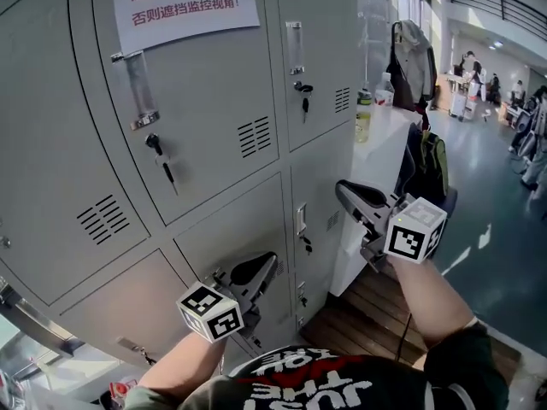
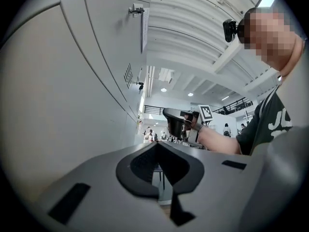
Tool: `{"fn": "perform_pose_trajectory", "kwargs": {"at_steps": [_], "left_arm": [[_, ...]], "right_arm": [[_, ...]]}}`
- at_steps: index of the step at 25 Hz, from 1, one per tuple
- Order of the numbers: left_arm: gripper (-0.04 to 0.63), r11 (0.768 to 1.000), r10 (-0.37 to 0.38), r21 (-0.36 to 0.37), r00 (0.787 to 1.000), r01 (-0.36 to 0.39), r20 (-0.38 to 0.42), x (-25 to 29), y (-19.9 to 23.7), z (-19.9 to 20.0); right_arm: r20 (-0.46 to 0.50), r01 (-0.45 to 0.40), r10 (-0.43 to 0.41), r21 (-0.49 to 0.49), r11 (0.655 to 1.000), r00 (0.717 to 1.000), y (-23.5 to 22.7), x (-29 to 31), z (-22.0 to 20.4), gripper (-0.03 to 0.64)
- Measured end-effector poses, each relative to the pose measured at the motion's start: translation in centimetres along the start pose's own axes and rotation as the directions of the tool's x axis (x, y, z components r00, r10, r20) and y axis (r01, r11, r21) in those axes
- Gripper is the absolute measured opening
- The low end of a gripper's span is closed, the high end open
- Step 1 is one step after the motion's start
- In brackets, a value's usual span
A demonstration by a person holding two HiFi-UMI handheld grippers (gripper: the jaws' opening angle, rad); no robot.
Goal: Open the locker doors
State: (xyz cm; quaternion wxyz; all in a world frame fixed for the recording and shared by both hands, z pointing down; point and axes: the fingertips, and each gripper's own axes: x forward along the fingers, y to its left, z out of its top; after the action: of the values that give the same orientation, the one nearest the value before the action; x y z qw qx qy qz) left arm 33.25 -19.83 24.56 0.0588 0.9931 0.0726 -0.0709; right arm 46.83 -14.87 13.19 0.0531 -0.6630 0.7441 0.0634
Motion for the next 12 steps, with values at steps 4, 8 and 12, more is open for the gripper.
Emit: {"fn": "perform_pose_trajectory", "kwargs": {"at_steps": [4,8,12], "left_arm": [[0.005,1.000,0.010,0.000,1.000,-0.010,0.008,0.0,0.5,1.7],[0.005,0.998,-0.020,0.053,1.000,0.018,0.023,1.4,-0.3,4.5],[0.005,0.991,-0.048,0.129,0.998,0.044,0.032,3.2,-1.3,8.2]], "right_arm": [[-0.002,0.010,-0.010,-0.029,1.000,1.000,-0.2,2.0,1.9,0.035],[0.008,0.012,-0.012,-0.068,0.998,1.000,-0.7,3.9,5.2,0.035],[0.034,0.051,-0.048,-0.095,0.994,0.998,-2.1,5.1,8.4,0.035]]}}
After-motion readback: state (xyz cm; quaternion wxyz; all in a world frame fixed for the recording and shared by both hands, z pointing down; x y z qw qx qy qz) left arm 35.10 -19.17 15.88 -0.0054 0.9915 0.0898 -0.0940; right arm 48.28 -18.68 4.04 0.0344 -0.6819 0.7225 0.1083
